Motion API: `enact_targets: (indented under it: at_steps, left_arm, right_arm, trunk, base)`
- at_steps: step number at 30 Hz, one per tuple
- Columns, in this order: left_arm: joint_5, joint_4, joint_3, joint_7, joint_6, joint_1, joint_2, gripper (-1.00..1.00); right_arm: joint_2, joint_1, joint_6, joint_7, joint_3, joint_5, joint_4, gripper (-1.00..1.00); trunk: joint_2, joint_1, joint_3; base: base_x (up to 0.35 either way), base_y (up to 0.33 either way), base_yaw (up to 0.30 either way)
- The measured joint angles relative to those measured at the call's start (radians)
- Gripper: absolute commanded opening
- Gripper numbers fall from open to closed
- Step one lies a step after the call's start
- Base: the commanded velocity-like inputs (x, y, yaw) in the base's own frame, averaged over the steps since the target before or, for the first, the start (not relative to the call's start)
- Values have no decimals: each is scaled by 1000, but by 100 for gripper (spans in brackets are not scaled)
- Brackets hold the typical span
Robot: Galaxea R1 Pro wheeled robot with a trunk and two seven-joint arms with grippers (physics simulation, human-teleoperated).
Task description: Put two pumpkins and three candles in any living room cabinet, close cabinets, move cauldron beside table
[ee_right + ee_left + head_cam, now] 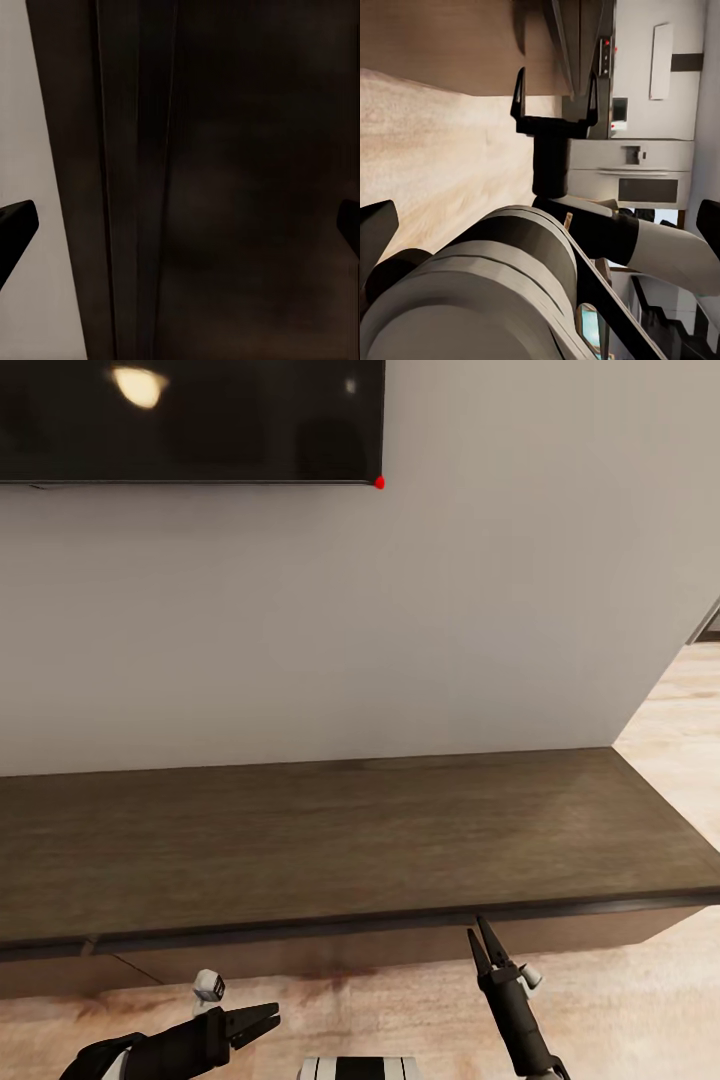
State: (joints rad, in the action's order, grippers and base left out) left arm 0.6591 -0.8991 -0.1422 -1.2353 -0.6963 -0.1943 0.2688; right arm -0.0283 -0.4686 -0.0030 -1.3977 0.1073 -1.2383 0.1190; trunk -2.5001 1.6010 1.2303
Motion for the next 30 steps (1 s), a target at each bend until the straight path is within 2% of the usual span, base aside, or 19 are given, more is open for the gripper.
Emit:
enact_targets:
  at_steps: [30]
  left_arm:
    - [0, 0, 0, 0, 0, 0, 0, 100]
  right_arm:
    - [-1, 0, 9, 2, -7, 1, -3, 100]
  trunk:
    - [0, 0, 0]
  base:
    - [12, 0, 0]
